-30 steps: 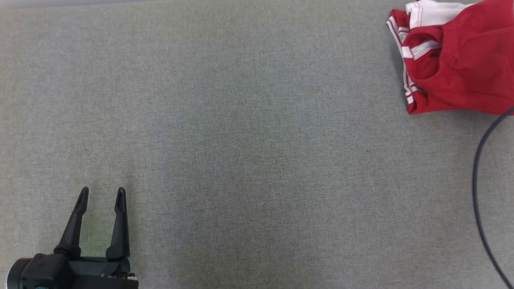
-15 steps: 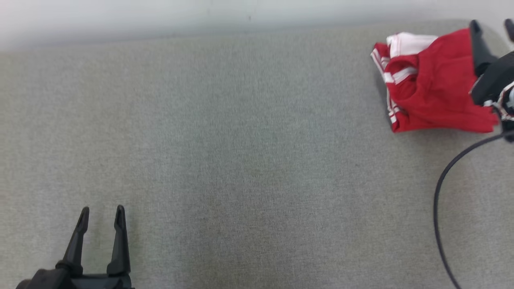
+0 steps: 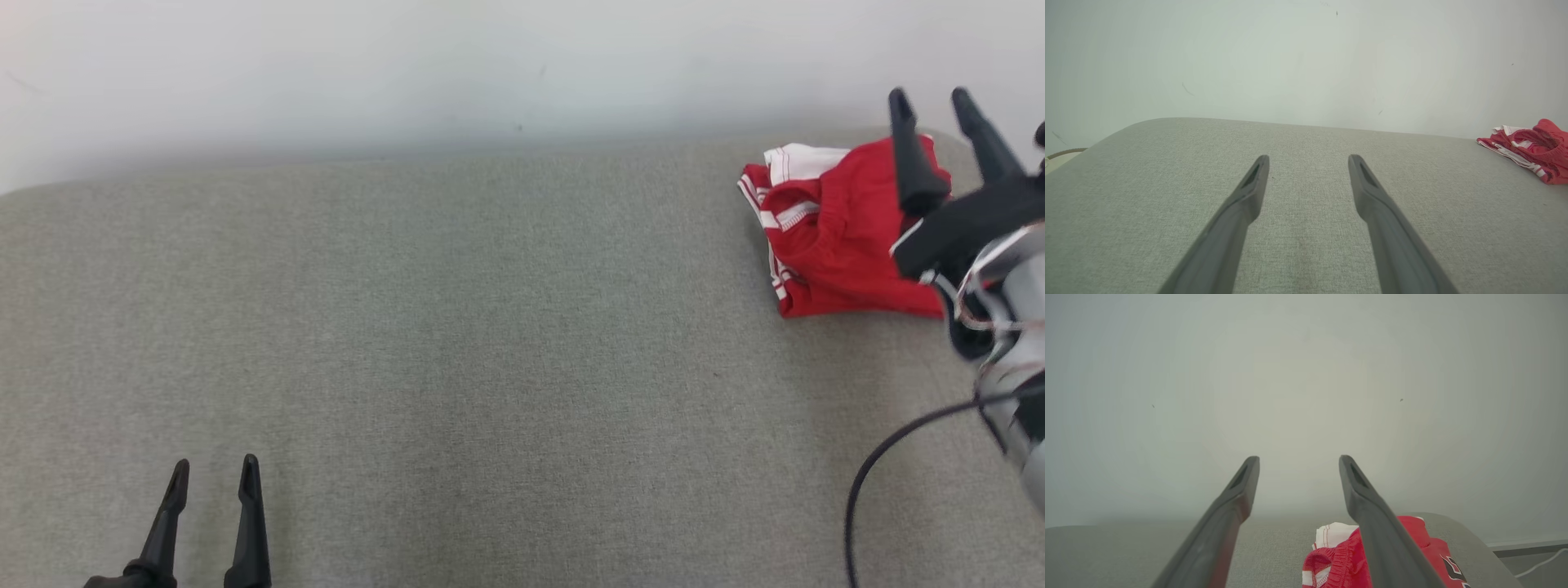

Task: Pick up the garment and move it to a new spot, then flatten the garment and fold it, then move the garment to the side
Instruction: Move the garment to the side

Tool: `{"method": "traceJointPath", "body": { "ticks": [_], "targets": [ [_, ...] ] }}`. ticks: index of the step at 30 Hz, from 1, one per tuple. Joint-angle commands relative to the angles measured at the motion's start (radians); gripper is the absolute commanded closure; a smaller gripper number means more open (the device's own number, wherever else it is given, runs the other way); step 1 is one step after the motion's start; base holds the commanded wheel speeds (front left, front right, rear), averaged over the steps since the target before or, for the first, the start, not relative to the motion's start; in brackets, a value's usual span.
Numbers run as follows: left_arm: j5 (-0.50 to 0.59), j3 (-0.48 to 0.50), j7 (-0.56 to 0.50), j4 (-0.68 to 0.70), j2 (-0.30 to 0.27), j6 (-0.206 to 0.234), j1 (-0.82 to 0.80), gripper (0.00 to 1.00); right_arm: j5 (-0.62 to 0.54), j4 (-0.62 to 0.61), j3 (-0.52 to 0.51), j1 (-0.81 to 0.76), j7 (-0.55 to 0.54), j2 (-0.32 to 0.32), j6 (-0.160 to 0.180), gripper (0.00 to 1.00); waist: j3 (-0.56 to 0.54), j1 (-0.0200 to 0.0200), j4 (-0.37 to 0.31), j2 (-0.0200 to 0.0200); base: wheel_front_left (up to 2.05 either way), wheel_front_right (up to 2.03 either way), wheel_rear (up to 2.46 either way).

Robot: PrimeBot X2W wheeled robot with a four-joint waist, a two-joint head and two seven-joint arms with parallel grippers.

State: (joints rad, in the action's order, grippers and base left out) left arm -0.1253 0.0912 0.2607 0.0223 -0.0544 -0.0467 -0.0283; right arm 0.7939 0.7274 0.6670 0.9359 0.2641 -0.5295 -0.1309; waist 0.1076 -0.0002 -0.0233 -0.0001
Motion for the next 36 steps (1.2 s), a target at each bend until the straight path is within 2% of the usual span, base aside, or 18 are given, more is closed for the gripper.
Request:
{"method": "traceJointPath", "body": {
  "ticks": [1,6,9,10,14,18,21,28,36],
  "targets": [
    [-0.005,-0.001,0.004,-0.003,0.001,0.001,0.011,0.00,-0.047,-0.036,-0.036,-0.065,0.001,0.019,0.000,0.00,-0.024,0.0002,0.019,0.0001,0.00,0.00,0.00],
    [-0.008,-0.009,0.004,-0.006,0.002,0.001,0.024,0.00,-0.196,-0.194,-0.215,-0.247,0.001,0.077,0.000,0.00,-0.048,0.0002,0.034,0.0001,0.00,0.00,0.00],
    [-0.011,-0.011,0.004,-0.007,0.002,0.003,0.036,0.00,-0.296,-0.310,-0.330,-0.389,0.001,0.136,0.000,0.00,-0.061,0.0002,0.045,0.0001,0.00,0.00,0.00],
    [-0.011,-0.011,0.004,-0.007,0.002,0.003,0.036,0.00,-0.296,-0.310,-0.330,-0.389,0.001,0.136,0.000,0.00,-0.061,0.0002,0.045,0.0001,0.00,0.00,0.00],
    [-0.014,-0.013,0.004,-0.013,0.002,0.005,0.051,0.00,-0.356,-0.407,-0.445,-0.536,0.001,0.209,0.000,0.00,-0.079,0.0002,0.059,0.0001,0.00,0.00,0.00],
    [-0.013,-0.010,0.004,-0.012,0.002,0.007,0.058,0.00,-0.427,-0.480,-0.500,-0.659,0.001,0.259,0.000,0.00,-0.093,0.0002,0.067,0.0001,0.00,0.00,0.00],
    [-0.012,-0.003,0.004,-0.016,0.003,0.011,0.074,0.00,-0.465,-0.520,-0.525,-0.736,0.000,0.299,0.000,0.00,-0.112,0.0002,0.066,0.0001,0.00,0.00,0.00],
    [-0.013,-0.004,0.004,-0.015,0.003,0.019,0.089,0.00,-0.535,-0.603,-0.497,-0.850,-0.023,0.361,0.000,0.00,-0.129,0.0002,0.059,0.0001,0.00,0.00,0.00],
    [-0.018,-0.020,0.004,-0.031,0.003,0.026,0.094,0.00,-0.580,-0.596,-0.437,-0.892,-0.027,0.398,0.000,0.00,-0.143,0.0002,0.057,0.0001,0.00,0.00,0.00]
  ]
}}
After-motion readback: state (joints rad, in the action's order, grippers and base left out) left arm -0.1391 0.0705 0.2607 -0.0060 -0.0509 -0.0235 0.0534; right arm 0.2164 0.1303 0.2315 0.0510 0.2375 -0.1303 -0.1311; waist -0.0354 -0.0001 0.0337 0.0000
